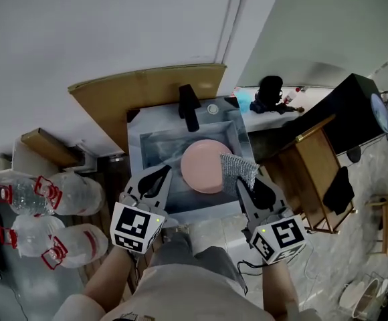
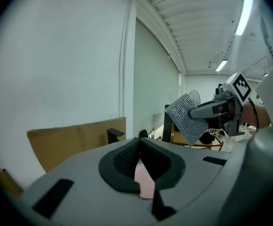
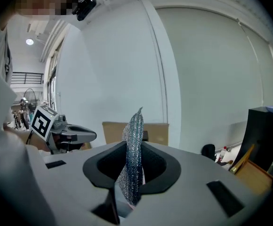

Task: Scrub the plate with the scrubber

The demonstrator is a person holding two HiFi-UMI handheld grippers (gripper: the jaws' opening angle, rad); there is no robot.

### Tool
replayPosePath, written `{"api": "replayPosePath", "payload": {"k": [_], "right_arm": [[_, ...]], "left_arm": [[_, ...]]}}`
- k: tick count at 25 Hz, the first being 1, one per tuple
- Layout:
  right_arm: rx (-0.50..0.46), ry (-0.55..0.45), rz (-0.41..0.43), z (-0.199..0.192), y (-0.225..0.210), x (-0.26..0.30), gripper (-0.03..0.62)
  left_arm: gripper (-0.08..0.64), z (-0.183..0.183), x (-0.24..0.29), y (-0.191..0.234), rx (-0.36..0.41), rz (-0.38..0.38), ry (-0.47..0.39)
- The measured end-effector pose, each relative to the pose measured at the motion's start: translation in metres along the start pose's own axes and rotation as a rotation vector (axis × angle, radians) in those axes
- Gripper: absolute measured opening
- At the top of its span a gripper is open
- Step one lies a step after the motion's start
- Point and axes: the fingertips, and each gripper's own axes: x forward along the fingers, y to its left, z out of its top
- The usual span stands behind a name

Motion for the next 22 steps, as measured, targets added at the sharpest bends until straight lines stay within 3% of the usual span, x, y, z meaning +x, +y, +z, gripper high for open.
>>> {"api": "replayPosePath", "payload": {"k": [8,22], "right_arm": [[0.058,0.156,0.028,-0.059,-0.007,0.054,0.109],[0.139,0.392,0.127,-0.17,-0.027,0.143,0.109]], "left_arm": [[0.017,-0.058,0.039,0.013,-0.153,-0.058,0.116],[0.017,-0.174,0.119,0.02,-0.377,-0.029,0.34]]}}
